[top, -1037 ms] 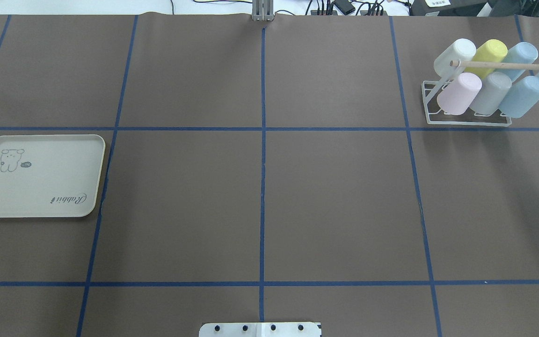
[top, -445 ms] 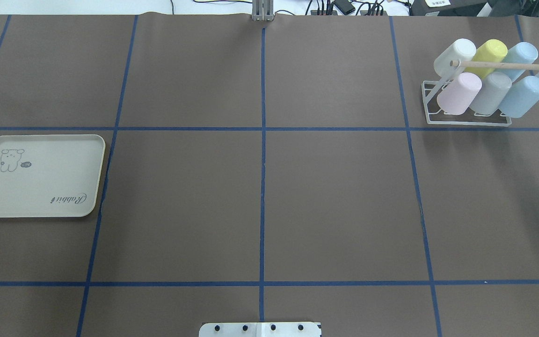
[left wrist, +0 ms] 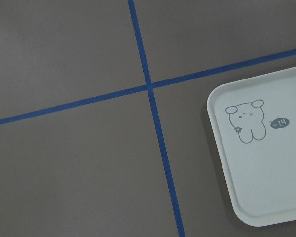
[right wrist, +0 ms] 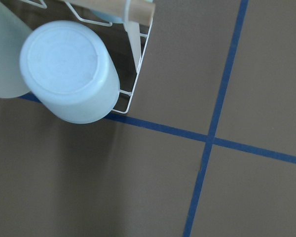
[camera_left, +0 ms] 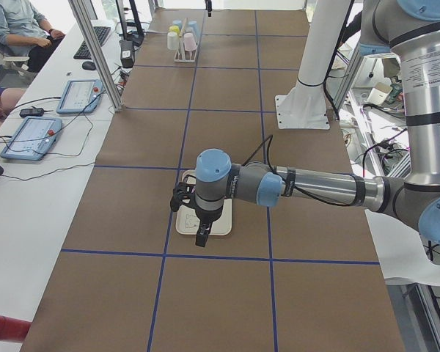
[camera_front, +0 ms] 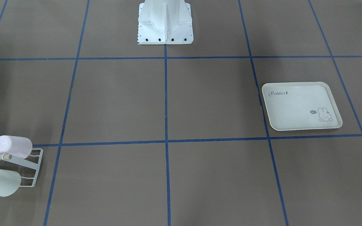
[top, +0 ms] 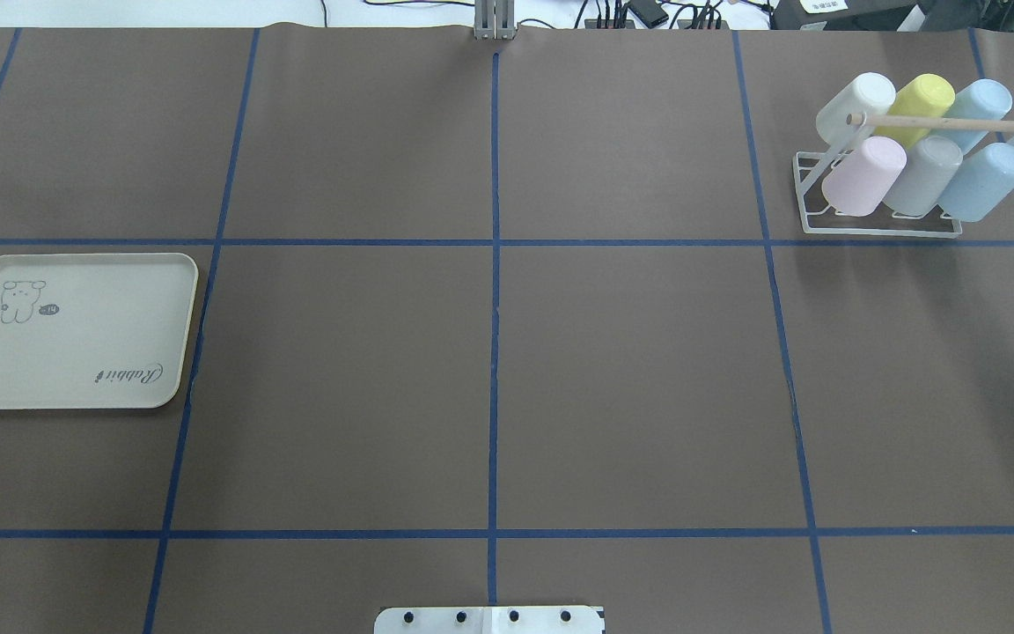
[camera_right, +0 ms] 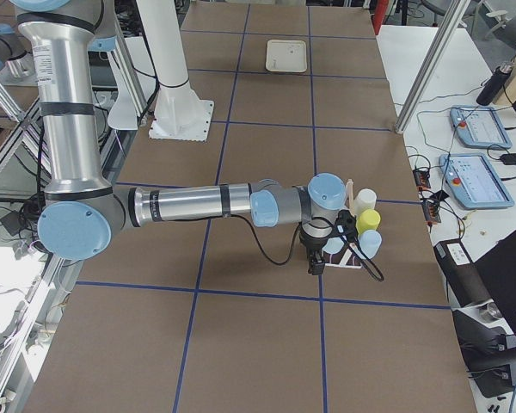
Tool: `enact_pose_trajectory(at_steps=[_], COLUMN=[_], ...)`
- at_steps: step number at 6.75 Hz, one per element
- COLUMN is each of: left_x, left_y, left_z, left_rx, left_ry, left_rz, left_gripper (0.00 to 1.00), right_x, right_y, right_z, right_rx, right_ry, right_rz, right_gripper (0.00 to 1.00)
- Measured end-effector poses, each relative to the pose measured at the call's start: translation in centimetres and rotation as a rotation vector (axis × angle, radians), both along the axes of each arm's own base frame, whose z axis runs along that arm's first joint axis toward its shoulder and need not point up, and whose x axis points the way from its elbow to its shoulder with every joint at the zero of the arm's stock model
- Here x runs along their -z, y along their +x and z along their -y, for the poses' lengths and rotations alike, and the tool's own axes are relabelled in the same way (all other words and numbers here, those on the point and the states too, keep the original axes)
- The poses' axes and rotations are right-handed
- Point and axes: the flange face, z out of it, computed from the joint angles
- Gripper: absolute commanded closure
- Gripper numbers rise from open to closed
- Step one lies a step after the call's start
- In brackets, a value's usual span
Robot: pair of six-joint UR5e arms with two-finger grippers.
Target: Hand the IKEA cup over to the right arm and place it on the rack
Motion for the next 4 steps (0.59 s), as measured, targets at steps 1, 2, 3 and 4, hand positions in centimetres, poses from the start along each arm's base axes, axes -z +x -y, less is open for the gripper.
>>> enact_pose_trajectory(at_steps=[1,2,3,4], left_x=[-0.1,-0.7,-1.1,-1.2], left_y=[0.0,-0.4,-1.0,-1.4], left_z=[-0.2,-0.2,-0.1,0.3], left_rx=[-0.002,0.009,0.022,0.032], left_ry=[-0.018,-0.034,-0.041,-0.042], left_rz=[-0.052,-0.078,-0.086,-0.087], left_gripper=[0.0,0.0,0.0,0.0], right_x=[0.7,1.3,1.8,2.1], right_y=[0.1,0.2,0.5,0.9], right_z=[0.0,-0.2,-0.3,-0.5], right_rx=[-0.001,-0.004,-0.009,-0.016], right_ry=[-0.006,-0.016,-0.028,-0.044], right_rz=[0.002,0.003,0.003,0.01], right_gripper=[0.0,0.0,0.0,0.0])
